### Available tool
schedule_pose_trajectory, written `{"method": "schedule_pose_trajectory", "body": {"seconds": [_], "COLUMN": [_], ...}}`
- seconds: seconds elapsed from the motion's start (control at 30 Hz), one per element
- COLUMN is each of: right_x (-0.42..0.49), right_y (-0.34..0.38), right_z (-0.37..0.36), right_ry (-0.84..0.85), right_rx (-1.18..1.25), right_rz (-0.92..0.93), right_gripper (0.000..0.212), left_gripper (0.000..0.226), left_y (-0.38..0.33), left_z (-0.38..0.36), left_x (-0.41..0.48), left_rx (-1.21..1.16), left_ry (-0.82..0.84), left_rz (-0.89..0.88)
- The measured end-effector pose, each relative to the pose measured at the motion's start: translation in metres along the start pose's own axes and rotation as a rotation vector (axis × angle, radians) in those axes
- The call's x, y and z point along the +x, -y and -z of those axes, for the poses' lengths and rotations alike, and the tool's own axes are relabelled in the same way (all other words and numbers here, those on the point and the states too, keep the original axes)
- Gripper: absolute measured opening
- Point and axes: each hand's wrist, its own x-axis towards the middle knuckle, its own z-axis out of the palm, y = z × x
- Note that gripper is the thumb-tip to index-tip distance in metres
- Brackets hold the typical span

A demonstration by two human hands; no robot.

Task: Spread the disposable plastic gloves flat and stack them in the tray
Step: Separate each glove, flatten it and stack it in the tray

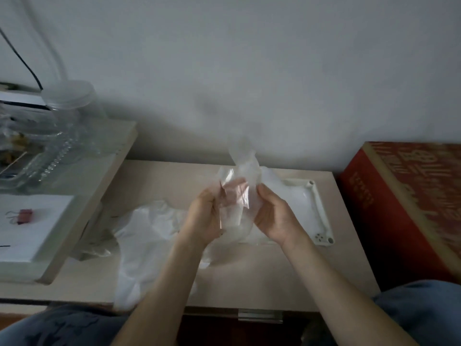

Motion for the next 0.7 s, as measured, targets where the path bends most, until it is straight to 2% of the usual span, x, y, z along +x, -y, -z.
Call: {"method": "schedule_pose_trajectory", "body": {"seconds": [0.1, 0.2, 0.23, 0.27, 0.33, 0.37, 0.4, 0.47, 0.57, 0.63, 0.7], "right_x": [-0.005, -0.012, -0.013, -0.015, -0.017, -0.016, -0.015, -0.011, -0.005, -0.002, 0.001], "right_y": [0.019, 0.035, 0.039, 0.044, 0.049, 0.051, 0.052, 0.051, 0.050, 0.049, 0.049], "right_z": [0.016, 0.029, 0.032, 0.036, 0.047, 0.056, 0.063, 0.076, 0.087, 0.090, 0.099], "right_ry": [-0.026, -0.022, -0.049, -0.081, -0.141, -0.166, -0.192, -0.224, -0.284, -0.353, -0.421], "right_rx": [0.085, 0.114, 0.091, 0.053, -0.059, -0.092, -0.098, -0.070, -0.034, 0.006, 0.018], "right_rz": [0.033, 0.062, 0.054, 0.040, 0.012, 0.014, 0.024, 0.055, 0.130, 0.195, 0.249], "right_gripper": [0.028, 0.023, 0.022, 0.021, 0.026, 0.027, 0.028, 0.028, 0.027, 0.024, 0.030], "left_gripper": [0.031, 0.011, 0.009, 0.015, 0.066, 0.083, 0.089, 0.077, 0.034, 0.015, 0.009], "left_y": [0.007, 0.017, 0.021, 0.025, 0.031, 0.034, 0.034, 0.037, 0.044, 0.047, 0.051], "left_z": [-0.003, -0.002, 0.000, -0.003, -0.001, 0.002, 0.004, 0.006, 0.001, -0.003, -0.002], "left_x": [0.014, 0.028, 0.033, 0.038, 0.047, 0.054, 0.057, 0.060, 0.062, 0.064, 0.069], "left_rx": [-0.109, -0.059, -0.049, -0.071, -0.113, -0.071, -0.001, 0.177, 0.495, 0.631, 0.651], "left_ry": [0.011, 0.019, -0.032, -0.059, -0.166, -0.186, -0.160, -0.098, -0.041, -0.055, -0.133], "left_rz": [-0.023, -0.046, -0.039, 0.015, 0.157, 0.201, 0.246, 0.307, 0.340, 0.325, 0.300]}}
